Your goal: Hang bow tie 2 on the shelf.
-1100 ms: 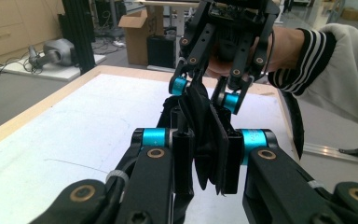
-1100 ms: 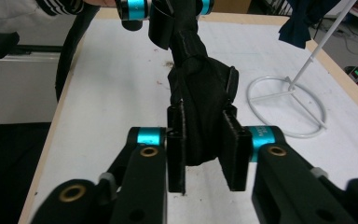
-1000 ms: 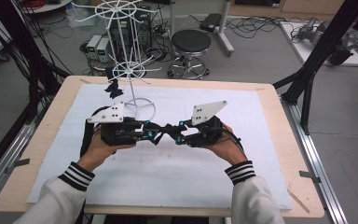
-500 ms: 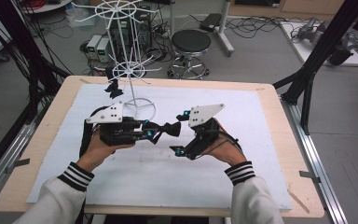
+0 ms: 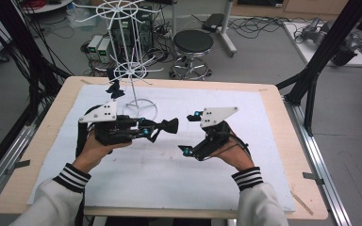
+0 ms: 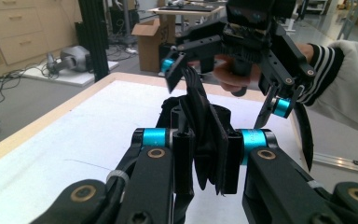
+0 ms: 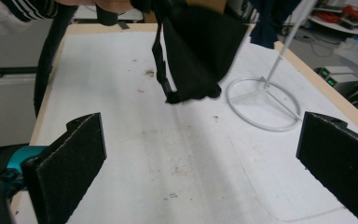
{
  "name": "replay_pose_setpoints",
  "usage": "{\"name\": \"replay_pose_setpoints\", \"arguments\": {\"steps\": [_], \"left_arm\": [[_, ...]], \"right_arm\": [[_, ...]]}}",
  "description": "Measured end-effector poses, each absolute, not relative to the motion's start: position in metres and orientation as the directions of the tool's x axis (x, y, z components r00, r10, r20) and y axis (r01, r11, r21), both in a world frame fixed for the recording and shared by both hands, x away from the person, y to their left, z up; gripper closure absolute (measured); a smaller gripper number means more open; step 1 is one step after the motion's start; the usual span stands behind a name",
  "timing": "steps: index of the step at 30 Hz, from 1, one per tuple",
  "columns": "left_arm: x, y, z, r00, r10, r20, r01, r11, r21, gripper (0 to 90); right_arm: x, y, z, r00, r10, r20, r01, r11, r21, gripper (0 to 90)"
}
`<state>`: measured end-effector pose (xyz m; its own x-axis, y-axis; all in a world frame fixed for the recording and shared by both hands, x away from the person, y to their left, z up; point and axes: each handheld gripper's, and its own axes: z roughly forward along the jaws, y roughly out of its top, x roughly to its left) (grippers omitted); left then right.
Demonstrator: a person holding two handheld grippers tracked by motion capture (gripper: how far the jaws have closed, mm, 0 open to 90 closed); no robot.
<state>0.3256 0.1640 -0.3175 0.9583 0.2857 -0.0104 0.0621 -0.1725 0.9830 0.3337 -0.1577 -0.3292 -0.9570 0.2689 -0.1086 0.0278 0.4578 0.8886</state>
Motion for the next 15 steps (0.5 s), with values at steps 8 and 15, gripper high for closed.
{"name": "replay_pose_setpoints", "arguments": {"steps": [8, 15], "left_arm": [[0.329, 0.175, -0.307, 0.954, 0.301, -0.003, 0.052, -0.156, 0.986, 79.9], [0.332, 0.186, -0.298, 0.945, 0.327, -0.004, 0.051, -0.134, 0.99, 79.8]], "right_arm": [[0.324, -0.177, -0.337, -0.938, 0.339, -0.07, 0.065, 0.371, 0.926, 0.6], [0.318, -0.193, -0.343, -0.917, 0.395, -0.06, 0.078, 0.324, 0.943, 0.6]]}}
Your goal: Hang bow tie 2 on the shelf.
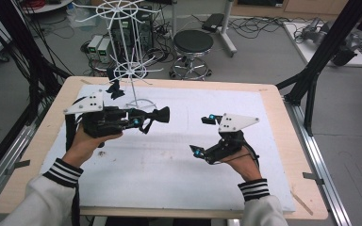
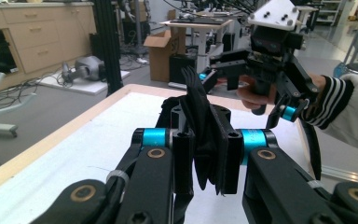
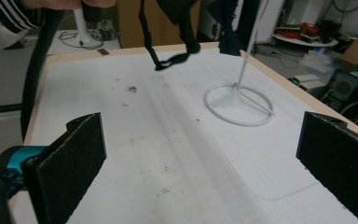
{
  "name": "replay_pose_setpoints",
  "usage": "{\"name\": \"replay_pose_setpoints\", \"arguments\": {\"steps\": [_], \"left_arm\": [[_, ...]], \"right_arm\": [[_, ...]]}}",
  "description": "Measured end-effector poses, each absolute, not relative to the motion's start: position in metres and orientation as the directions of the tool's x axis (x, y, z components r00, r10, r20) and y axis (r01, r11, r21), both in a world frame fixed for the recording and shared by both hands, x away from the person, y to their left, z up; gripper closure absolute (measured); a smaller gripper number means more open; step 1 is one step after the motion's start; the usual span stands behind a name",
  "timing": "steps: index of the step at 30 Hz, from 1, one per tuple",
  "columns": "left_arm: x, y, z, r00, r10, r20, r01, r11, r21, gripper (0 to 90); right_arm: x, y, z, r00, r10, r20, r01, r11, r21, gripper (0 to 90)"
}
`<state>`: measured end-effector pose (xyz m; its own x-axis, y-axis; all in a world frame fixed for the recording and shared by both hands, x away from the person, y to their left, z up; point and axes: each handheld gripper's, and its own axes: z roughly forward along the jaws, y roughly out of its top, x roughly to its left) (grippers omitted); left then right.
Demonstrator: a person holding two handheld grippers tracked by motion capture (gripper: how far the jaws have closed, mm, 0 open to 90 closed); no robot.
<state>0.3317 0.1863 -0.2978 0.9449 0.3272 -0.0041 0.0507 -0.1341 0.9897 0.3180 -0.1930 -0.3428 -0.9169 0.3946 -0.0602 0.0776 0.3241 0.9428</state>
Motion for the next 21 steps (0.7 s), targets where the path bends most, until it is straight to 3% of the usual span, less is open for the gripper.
{"name": "replay_pose_setpoints", "arguments": {"steps": [21], "left_arm": [[0.347, 0.213, -0.282, 0.916, 0.401, -0.013, 0.063, -0.112, 0.992, 79.8]], "right_arm": [[0.296, -0.233, -0.369, -0.847, 0.531, -0.023, 0.096, 0.197, 0.976, 0.6]]}}
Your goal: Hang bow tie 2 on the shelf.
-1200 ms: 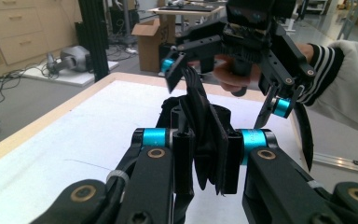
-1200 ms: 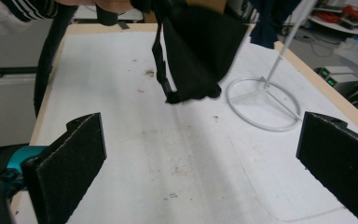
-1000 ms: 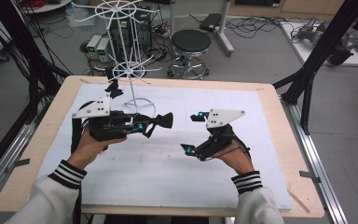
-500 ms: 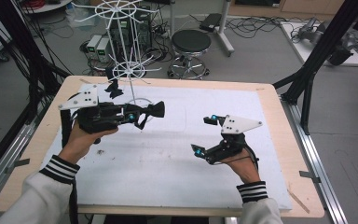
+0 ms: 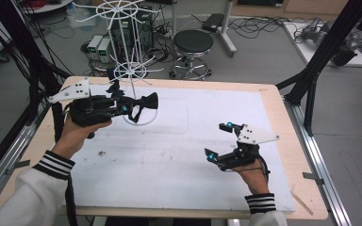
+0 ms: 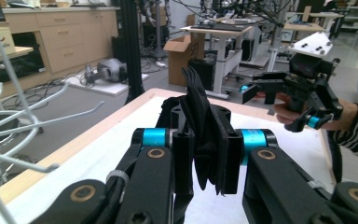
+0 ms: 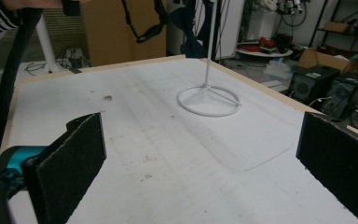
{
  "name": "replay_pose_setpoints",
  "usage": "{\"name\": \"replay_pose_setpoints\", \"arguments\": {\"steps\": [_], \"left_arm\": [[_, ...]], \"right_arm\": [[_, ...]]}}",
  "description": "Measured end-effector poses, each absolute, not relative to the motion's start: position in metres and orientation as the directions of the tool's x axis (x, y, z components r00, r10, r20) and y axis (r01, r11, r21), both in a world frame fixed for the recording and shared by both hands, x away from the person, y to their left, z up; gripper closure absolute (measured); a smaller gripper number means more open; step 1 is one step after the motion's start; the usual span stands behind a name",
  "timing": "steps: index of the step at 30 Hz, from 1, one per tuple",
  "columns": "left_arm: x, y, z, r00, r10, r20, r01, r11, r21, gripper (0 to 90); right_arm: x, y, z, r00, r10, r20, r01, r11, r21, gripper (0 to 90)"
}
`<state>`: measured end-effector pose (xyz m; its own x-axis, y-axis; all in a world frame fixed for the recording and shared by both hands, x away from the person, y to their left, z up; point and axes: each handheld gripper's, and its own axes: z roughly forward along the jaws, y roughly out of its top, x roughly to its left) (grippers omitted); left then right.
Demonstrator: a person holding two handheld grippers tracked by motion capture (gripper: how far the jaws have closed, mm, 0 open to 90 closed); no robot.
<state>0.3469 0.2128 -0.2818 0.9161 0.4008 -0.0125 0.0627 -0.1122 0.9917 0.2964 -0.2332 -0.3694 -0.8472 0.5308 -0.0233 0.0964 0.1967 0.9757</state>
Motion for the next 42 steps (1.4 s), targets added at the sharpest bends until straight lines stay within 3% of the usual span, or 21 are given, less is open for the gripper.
{"name": "replay_pose_setpoints", "arguments": {"steps": [27, 42], "left_arm": [[0.381, 0.24, -0.274, 0.881, 0.473, -0.027, 0.09, -0.113, 0.989, 79.8], [0.399, 0.245, -0.272, 0.852, 0.522, -0.034, 0.107, -0.11, 0.988, 79.6]], "right_arm": [[0.273, -0.263, -0.413, -0.741, 0.671, 0.013, 0.115, 0.108, 0.988, 0.6], [0.271, -0.259, -0.415, -0.713, 0.701, -0.017, 0.113, 0.139, 0.984, 0.6]]}}
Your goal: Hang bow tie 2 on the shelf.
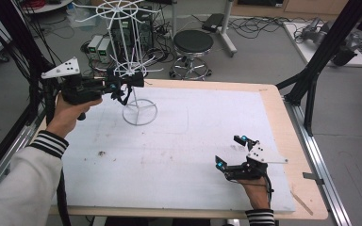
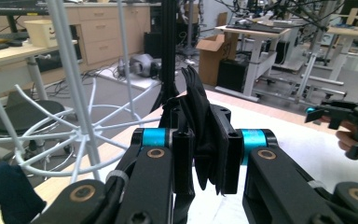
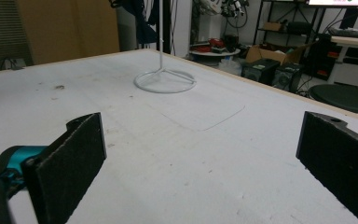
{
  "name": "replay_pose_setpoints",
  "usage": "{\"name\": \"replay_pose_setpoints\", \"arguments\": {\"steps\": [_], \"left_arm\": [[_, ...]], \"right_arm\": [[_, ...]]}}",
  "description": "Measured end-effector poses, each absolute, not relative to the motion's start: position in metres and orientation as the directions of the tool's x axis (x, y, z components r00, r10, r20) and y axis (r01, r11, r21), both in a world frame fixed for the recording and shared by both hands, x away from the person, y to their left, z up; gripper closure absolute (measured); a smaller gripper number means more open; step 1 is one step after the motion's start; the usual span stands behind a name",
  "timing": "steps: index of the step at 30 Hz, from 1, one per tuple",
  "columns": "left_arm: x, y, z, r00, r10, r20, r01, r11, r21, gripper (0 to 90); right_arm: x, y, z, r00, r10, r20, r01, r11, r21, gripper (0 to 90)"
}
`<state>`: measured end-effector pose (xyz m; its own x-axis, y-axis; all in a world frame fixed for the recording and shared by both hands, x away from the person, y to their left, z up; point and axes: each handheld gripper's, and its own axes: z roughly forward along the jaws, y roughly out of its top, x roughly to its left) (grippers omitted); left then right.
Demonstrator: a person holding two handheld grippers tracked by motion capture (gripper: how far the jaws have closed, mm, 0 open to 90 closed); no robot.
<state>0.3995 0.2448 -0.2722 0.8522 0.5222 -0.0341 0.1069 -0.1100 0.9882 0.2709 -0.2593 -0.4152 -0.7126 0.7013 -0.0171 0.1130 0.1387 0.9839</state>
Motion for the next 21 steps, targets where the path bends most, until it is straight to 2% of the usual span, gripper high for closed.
{"name": "replay_pose_setpoints", "arguments": {"steps": [21], "left_arm": [[0.415, 0.24, -0.281, 0.799, 0.6, -0.042, 0.164, -0.15, 0.975, 78.9]], "right_arm": [[0.265, -0.259, -0.416, -0.651, 0.756, -0.061, 0.064, 0.135, 0.989, 0.7]]}}
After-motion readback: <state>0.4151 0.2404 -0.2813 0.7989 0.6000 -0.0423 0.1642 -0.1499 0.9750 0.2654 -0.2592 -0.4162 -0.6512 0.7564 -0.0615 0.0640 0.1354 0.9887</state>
